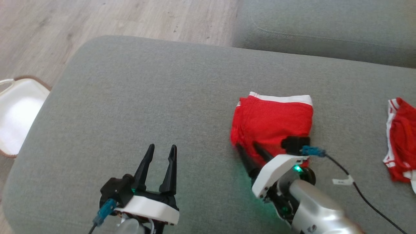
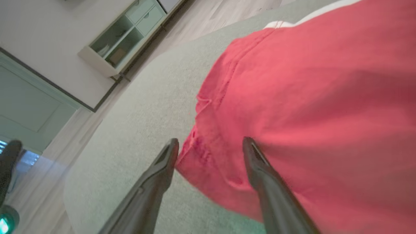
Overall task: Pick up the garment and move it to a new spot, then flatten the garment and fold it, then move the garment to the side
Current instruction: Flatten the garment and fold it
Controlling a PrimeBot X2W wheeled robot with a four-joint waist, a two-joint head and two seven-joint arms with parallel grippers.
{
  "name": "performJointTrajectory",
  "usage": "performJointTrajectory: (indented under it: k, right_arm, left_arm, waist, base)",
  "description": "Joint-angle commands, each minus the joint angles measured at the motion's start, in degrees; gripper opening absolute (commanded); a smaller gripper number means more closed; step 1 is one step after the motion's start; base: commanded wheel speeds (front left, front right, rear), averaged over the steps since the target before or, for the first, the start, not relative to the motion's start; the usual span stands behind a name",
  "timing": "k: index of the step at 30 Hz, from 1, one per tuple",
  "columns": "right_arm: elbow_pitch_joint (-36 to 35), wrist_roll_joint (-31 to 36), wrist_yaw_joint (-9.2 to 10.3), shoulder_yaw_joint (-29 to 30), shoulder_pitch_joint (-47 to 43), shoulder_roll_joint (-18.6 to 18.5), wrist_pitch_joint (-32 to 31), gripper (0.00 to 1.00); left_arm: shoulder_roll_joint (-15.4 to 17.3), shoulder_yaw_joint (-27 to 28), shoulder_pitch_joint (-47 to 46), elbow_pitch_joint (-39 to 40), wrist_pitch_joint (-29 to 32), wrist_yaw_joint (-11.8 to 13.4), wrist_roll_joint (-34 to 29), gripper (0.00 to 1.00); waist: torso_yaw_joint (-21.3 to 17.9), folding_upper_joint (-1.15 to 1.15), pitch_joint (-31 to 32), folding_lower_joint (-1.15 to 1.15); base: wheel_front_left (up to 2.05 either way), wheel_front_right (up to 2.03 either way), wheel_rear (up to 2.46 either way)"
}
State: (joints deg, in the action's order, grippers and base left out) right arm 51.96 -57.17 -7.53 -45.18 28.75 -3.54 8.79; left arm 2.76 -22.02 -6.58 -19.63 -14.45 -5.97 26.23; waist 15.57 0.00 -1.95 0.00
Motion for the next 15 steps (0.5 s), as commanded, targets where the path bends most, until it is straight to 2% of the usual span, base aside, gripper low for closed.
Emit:
performJointTrajectory:
  k: [1,5,9,13,15]
  right_arm:
    - [-1.05,1.39,0.04,-2.08,1.85,0.66,-0.19,1.00]
    - [-0.58,4.55,0.04,-4.89,2.20,0.65,-0.22,1.00]
    - [-1.22,6.86,0.04,-3.70,2.59,-0.92,3.14,1.00]
    - [-3.00,10.73,0.04,1.87,3.09,-4.34,5.87,1.00]
    - [-5.37,14.48,0.04,7.26,3.05,-6.33,6.13,1.00]
  left_arm:
    - [0.11,2.19,-1.53,1.84,-0.55,0.28,-0.13,1.00]
    - [0.11,2.88,-1.22,2.26,-0.55,0.41,-0.24,1.00]
    - [0.11,3.84,-1.40,3.58,-0.55,0.33,-0.53,1.00]
    - [0.11,5.31,-1.55,5.70,-0.55,0.38,-0.81,1.00]
    - [0.11,6.11,-1.55,6.83,-0.55,0.41,-0.85,1.00]
  waist:
    - [-0.91,0.00,0.23,0.00]
    - [-2.89,0.00,0.55,0.00]
    - [-5.09,0.00,0.83,0.00]
    - [-7.59,0.00,1.07,0.00]
    - [-8.99,0.00,1.11,0.00]
  base:
    - [0.00,0.00,0.00]
    - [0.00,0.00,0.00]
    - [0.00,0.00,0.00]
    - [0.00,0.00,0.00]
    - [0.00,0.00,0.00]
